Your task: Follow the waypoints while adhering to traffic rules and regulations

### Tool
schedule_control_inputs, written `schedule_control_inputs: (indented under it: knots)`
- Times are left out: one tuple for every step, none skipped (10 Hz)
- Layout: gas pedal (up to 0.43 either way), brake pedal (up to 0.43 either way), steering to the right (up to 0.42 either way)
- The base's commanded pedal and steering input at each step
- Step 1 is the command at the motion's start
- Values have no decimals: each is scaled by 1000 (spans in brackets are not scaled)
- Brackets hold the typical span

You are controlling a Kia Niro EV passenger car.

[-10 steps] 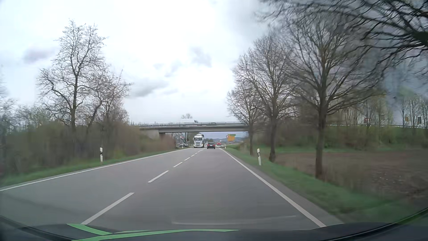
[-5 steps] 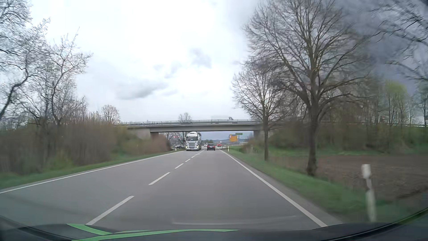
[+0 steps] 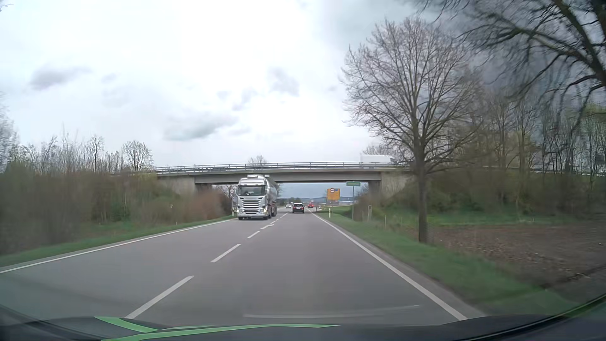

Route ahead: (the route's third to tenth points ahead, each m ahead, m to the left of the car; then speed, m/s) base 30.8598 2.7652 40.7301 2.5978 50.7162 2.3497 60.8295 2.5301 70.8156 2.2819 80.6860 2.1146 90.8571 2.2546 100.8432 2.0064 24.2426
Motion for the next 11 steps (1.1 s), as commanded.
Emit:
schedule_control_inputs:
  knots:
    - [189, 0, 0]
    - [197, 0, 0]
    - [197, 0, 0]
    - [197, 0, 0]
    - [197, 0, 0]
    - [197, 0, 0]
    - [197, 0, 0]
    - [197, 0, 0]
    - [197, 0, 0]
    - [197, 0, 0]
    - [197, 0, 0]
